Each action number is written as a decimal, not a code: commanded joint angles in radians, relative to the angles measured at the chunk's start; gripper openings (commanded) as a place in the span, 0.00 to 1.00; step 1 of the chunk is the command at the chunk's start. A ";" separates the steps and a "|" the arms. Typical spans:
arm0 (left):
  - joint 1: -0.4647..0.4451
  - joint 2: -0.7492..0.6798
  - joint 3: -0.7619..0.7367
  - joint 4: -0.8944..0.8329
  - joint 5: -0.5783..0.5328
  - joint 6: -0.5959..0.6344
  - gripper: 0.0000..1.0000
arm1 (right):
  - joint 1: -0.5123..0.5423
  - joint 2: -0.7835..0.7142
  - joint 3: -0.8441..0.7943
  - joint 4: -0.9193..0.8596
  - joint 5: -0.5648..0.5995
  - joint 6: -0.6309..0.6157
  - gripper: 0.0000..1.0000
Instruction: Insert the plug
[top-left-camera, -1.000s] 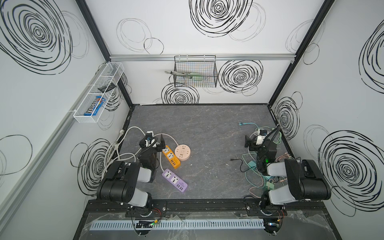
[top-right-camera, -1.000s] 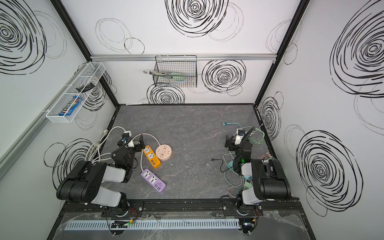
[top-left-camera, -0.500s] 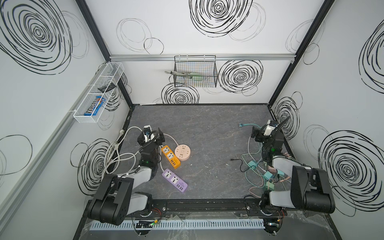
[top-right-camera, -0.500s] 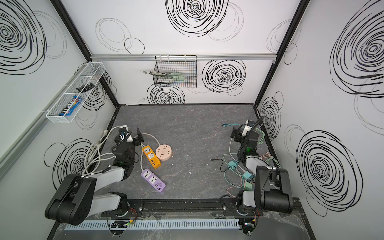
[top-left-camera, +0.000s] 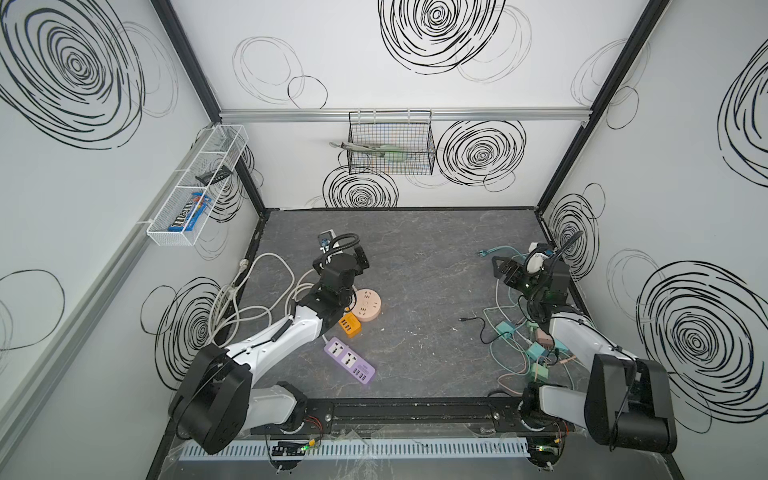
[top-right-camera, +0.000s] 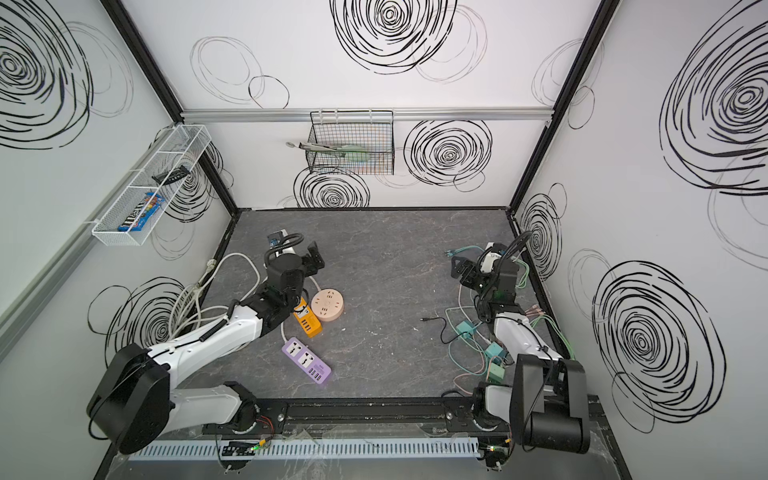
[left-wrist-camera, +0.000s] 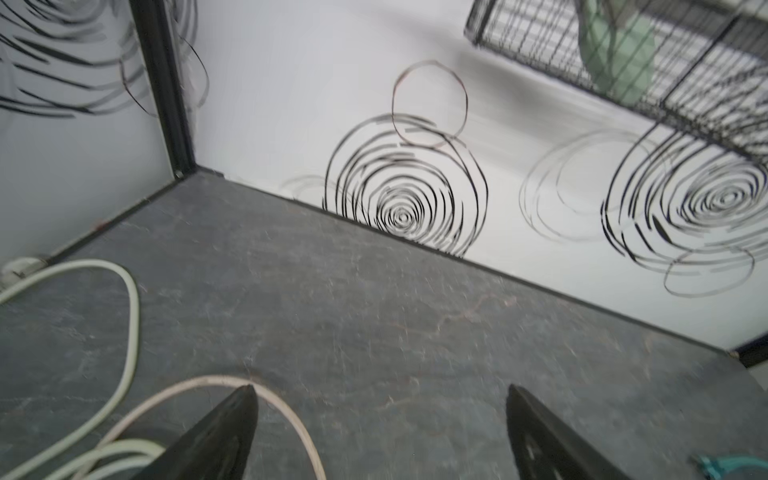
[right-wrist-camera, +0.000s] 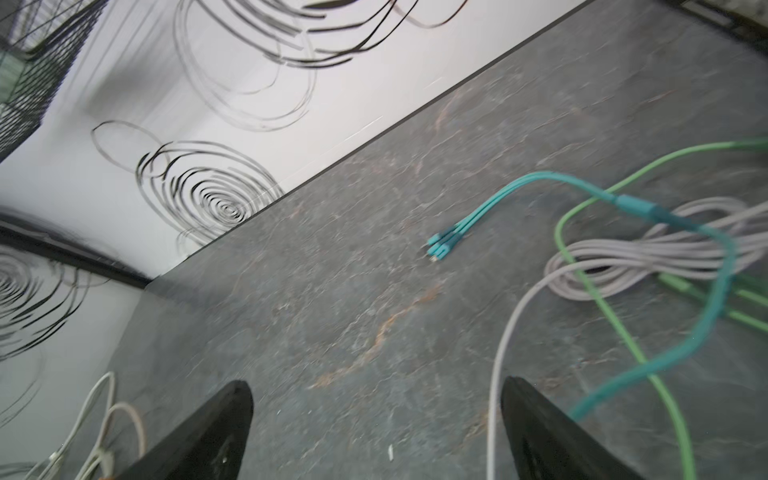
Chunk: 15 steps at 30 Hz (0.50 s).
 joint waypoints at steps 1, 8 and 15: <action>-0.004 0.035 0.042 -0.188 0.171 -0.089 0.96 | 0.041 -0.054 -0.044 -0.070 -0.130 0.042 0.97; 0.059 0.158 0.177 -0.422 0.358 -0.052 0.96 | 0.139 -0.116 -0.161 -0.080 -0.130 0.048 0.97; 0.087 0.281 0.266 -0.497 0.436 -0.024 0.96 | 0.216 -0.068 -0.132 -0.078 -0.094 0.041 0.97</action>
